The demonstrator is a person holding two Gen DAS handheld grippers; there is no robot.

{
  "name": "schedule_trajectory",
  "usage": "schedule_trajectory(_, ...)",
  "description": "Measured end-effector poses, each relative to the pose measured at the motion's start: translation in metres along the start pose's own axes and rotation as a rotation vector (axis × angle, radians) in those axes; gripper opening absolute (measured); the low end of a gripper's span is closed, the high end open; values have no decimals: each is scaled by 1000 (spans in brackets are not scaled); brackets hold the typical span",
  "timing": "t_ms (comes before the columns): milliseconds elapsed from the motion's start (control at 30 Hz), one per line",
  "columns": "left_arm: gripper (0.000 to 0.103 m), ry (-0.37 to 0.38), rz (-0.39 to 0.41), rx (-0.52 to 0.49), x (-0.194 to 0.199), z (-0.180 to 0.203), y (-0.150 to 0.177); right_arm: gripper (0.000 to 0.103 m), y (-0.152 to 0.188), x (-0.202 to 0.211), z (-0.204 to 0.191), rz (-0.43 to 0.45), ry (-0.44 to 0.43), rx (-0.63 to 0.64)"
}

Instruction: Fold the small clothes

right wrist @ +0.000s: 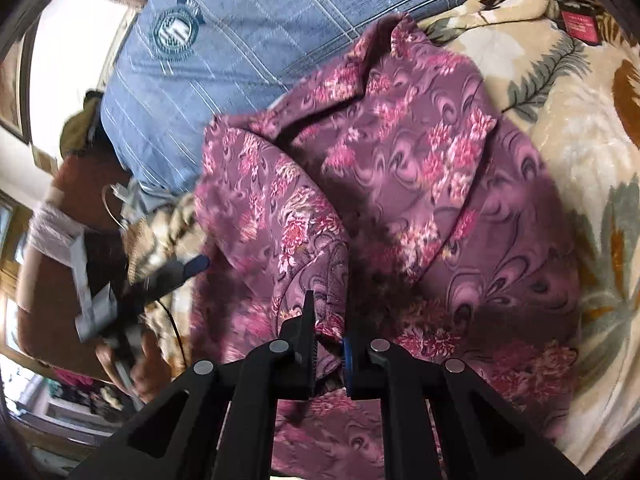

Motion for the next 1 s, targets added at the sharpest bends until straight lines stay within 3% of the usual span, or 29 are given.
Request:
schedule_trajectory(167,73,14,71,150,5,-21,-15,9,-5,0,-14,19,-3,43)
schedule_trajectory(300,70,-41,88,298,-12,-43,-24,10,-2,1,-5,1,40,58)
schedule_trajectory(367,42,-73,107,293,-12,-47,-29,10,1,-3,-2,-12,37,55)
schedule_trajectory(400,9,-115,116,280,-11,-48,-31,10,2,-6,-1,-22,33,56)
schedule_trajectory(433,4,-157,111,271,-8,-48,-31,10,2,-10,-3,-31,44,65)
schedule_trajectory(500,4,-98,145,270,13,-45,-27,9,-2,-7,-10,-36,38,72)
schedule_trajectory(567,4,-130,211,220,43,-38,-24,9,-6,10,-25,-17,-32,77)
schedule_trajectory(633,4,-125,216,203,56,-36,-22,9,-3,35,-40,-5,-77,98)
schedule_trajectory(667,4,-95,192,205,55,-36,-22,9,2,42,-42,-17,-86,93)
schedule_trajectory(733,4,-113,116,159,36,-32,-20,9,17,45,-40,-63,-78,65)
schedule_trajectory(867,5,-327,-37,37,-11,-30,-1,9,49,24,-11,-128,90,88)
schedule_trajectory(933,5,-317,-39,19,-10,-27,2,9,55,13,13,-144,158,37)
schedule_trajectory(1000,6,-314,-13,4,-1,-24,1,9,55,21,13,-111,91,0)
Point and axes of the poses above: each gripper's, at about its wrist camera, not at the fingertips, and x roughly against the way its jaws point, z to its right, y to its underside, the point moved 6 cm from there along -x, roughly the way its jaws point, and after that the axes turned 15 degrees about -y, right-handed, at the moved point
